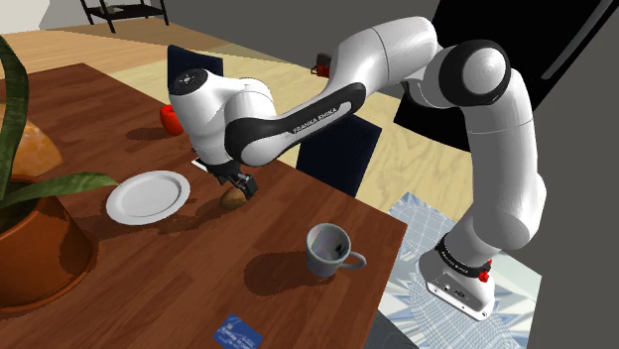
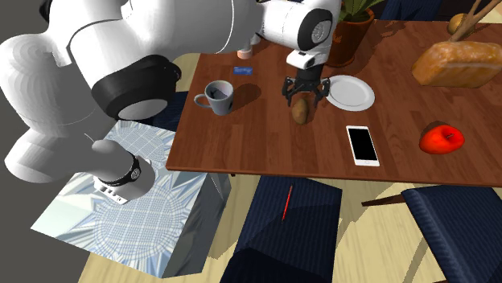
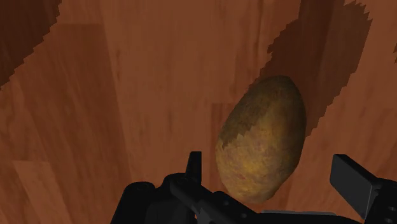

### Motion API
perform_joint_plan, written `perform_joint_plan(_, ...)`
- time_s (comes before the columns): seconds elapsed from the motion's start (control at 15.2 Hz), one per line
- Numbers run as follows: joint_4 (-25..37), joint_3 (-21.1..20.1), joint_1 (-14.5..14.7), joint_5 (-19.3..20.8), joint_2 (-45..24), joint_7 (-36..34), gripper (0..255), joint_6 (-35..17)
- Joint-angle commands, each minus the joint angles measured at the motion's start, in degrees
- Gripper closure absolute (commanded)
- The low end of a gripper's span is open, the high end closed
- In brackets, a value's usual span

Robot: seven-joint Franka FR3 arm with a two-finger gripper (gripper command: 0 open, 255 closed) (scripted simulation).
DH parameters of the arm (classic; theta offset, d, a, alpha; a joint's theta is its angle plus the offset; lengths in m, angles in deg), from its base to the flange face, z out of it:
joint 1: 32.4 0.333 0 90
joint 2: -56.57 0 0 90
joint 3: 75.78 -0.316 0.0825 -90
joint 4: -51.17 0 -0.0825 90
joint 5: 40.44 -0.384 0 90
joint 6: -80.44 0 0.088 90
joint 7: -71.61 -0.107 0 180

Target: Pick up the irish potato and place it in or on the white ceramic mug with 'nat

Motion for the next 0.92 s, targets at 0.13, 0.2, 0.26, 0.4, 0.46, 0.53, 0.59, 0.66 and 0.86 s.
perform_joint_plan(0.13, -1.7, 0.8, -0.2, 1.1, -1.0, -0.9, 0, -2.3)
perform_joint_plan(0.2, -1.9, 0.9, -0.2, 1.2, -1.2, -1.0, 0, -2.6)
perform_joint_plan(0.26, -1.9, 0.9, -0.2, 1.2, -1.2, -1.0, 0, -2.6)
perform_joint_plan(0.4, -1.9, 0.9, -0.2, 1.2, -1.2, -1.0, 0, -2.6)
perform_joint_plan(0.46, -1.9, 0.9, -0.2, 1.2, -1.2, -1.0, 0, -2.6)
perform_joint_plan(0.53, -1.9, 0.9, -0.2, 1.2, -1.2, -1.0, 0, -2.6)
perform_joint_plan(0.59, -1.9, 0.9, -0.2, 1.2, -1.2, -1.0, 0, -2.6)
perform_joint_plan(0.66, -1.9, 0.9, -0.2, 1.2, -1.2, -1.0, 0, -2.6)
perform_joint_plan(0.86, -1.9, 0.9, -0.2, 1.2, -1.2, -1.0, 255, -2.6)
